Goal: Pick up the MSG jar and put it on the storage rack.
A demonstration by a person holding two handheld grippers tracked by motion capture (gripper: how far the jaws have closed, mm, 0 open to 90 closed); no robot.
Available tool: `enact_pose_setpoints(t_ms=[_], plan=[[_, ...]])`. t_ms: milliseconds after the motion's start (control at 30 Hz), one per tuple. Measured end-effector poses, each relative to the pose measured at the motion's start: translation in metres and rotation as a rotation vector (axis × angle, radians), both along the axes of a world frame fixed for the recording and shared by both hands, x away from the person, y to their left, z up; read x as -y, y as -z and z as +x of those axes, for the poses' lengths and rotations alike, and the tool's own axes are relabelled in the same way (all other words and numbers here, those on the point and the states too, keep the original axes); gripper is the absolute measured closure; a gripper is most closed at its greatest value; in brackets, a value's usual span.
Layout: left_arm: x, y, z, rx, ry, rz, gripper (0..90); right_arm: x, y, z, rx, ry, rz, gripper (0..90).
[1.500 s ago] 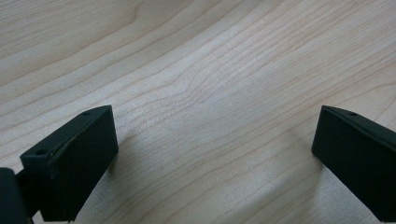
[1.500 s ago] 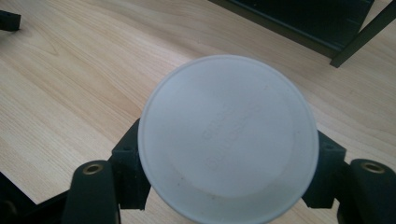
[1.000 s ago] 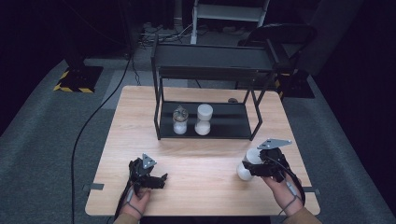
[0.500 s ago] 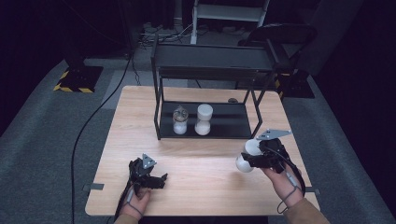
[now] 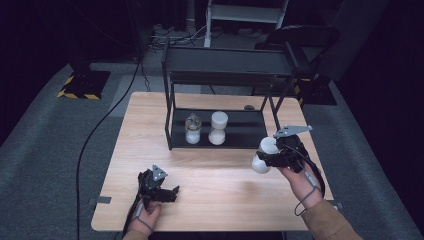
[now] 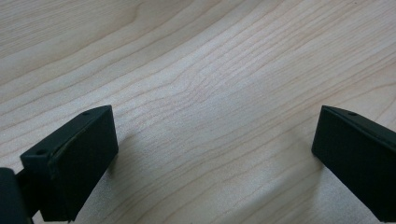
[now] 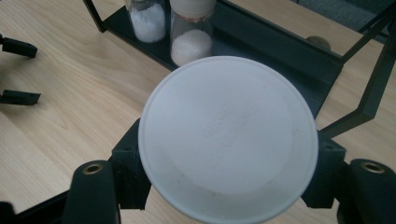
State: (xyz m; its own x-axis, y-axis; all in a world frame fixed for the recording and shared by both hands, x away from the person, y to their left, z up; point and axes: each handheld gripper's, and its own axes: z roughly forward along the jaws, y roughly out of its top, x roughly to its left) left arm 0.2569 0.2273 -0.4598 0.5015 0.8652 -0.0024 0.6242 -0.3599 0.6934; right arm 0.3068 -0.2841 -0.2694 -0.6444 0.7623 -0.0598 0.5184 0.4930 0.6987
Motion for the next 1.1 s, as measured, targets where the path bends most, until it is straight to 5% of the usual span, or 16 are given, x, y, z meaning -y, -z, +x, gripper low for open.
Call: enact_pose_setpoints(t_ms=[1100], plan=[[0.001, 0.000, 0.000, 0.000, -0.004, 0.000, 0.0, -0.034, -0.015, 0.064, 0.035, 0.020, -0.006, 33.1]])
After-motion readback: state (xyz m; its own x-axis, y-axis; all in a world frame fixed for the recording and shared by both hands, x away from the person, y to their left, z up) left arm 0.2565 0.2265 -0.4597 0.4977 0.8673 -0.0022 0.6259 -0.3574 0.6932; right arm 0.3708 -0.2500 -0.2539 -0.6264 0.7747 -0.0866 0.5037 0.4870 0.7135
